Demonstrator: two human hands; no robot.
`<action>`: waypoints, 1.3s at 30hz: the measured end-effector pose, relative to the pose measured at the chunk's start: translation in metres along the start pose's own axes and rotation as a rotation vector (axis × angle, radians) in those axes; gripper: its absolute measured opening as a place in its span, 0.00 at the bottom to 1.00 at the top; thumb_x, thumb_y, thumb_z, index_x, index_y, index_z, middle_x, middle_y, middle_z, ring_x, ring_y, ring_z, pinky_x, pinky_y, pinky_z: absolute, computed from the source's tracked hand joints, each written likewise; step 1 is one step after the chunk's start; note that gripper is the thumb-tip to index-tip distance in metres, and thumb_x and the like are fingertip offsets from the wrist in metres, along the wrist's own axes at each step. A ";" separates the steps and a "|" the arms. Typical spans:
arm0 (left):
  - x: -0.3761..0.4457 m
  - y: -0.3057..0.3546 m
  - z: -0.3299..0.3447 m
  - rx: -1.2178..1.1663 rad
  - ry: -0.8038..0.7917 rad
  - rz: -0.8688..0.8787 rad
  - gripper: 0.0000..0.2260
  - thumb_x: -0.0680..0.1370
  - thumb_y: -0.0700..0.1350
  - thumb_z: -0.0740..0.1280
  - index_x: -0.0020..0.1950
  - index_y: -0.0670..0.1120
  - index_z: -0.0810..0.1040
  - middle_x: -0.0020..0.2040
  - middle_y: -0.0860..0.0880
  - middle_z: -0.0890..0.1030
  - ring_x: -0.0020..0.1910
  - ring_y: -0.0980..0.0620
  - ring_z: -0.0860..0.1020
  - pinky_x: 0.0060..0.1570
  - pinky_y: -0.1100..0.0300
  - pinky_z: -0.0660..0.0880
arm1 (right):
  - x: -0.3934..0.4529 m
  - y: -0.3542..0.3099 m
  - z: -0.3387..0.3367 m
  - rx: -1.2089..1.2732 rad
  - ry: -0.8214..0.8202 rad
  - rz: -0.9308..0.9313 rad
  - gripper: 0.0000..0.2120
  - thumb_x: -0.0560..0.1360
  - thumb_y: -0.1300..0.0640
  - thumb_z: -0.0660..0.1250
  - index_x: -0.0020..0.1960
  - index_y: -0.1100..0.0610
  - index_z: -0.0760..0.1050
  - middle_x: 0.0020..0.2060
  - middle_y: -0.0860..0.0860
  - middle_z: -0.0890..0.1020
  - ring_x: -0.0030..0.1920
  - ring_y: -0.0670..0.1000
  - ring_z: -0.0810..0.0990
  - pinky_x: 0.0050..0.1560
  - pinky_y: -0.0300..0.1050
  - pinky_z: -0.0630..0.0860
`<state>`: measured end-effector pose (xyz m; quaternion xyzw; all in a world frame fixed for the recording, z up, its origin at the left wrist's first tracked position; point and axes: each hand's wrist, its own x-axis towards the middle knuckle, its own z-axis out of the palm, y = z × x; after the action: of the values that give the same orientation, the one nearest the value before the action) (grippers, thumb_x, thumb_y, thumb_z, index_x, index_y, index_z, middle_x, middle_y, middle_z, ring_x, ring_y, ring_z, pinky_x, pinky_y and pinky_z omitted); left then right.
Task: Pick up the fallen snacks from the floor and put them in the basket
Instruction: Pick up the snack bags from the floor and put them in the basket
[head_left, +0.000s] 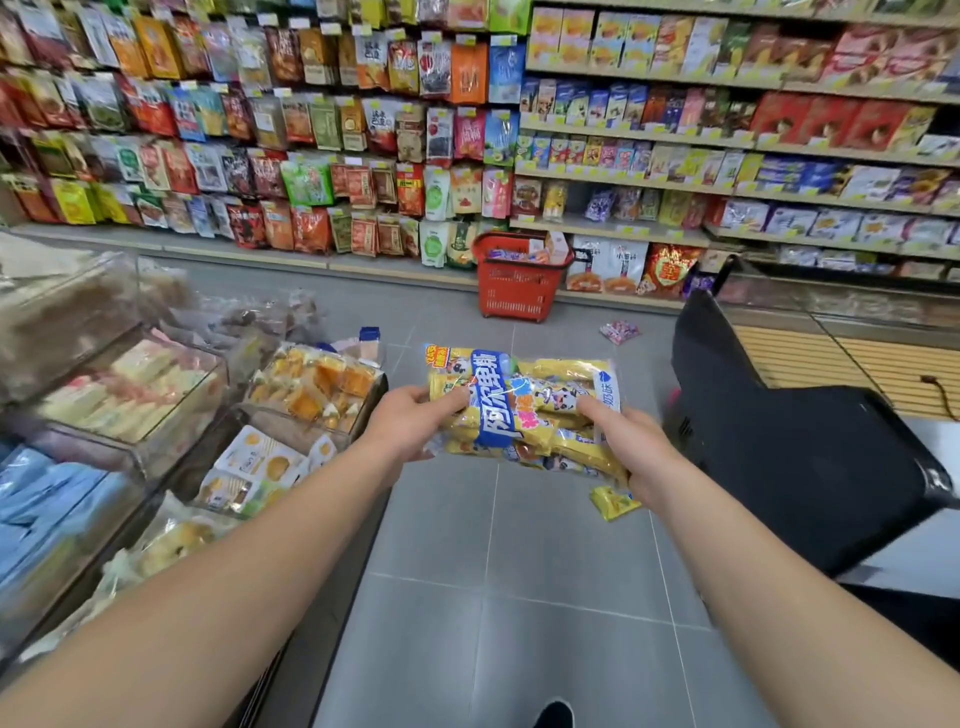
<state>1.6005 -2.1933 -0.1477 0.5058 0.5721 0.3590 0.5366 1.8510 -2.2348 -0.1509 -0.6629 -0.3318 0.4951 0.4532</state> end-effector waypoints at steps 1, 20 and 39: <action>0.014 0.003 0.002 0.001 0.015 -0.001 0.14 0.73 0.57 0.73 0.49 0.48 0.82 0.47 0.51 0.86 0.49 0.51 0.84 0.49 0.51 0.81 | 0.013 -0.006 0.002 -0.002 -0.002 -0.008 0.19 0.75 0.44 0.72 0.58 0.56 0.76 0.44 0.50 0.86 0.42 0.50 0.86 0.39 0.44 0.79; 0.360 0.083 0.074 0.002 0.131 -0.100 0.16 0.73 0.57 0.73 0.51 0.46 0.82 0.42 0.53 0.85 0.40 0.56 0.81 0.39 0.58 0.77 | 0.380 -0.123 -0.007 -0.045 -0.127 0.068 0.15 0.74 0.45 0.73 0.53 0.54 0.78 0.44 0.53 0.88 0.45 0.56 0.87 0.56 0.57 0.81; 0.788 0.153 0.049 0.011 0.028 -0.146 0.18 0.70 0.59 0.75 0.50 0.48 0.82 0.47 0.51 0.86 0.48 0.50 0.84 0.51 0.46 0.81 | 0.741 -0.251 0.080 0.049 0.014 0.077 0.11 0.76 0.48 0.72 0.52 0.55 0.78 0.41 0.50 0.86 0.36 0.49 0.86 0.32 0.40 0.77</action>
<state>1.7468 -1.4045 -0.2080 0.4607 0.6167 0.3229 0.5507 1.9906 -1.4621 -0.1887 -0.6675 -0.2905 0.5154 0.4522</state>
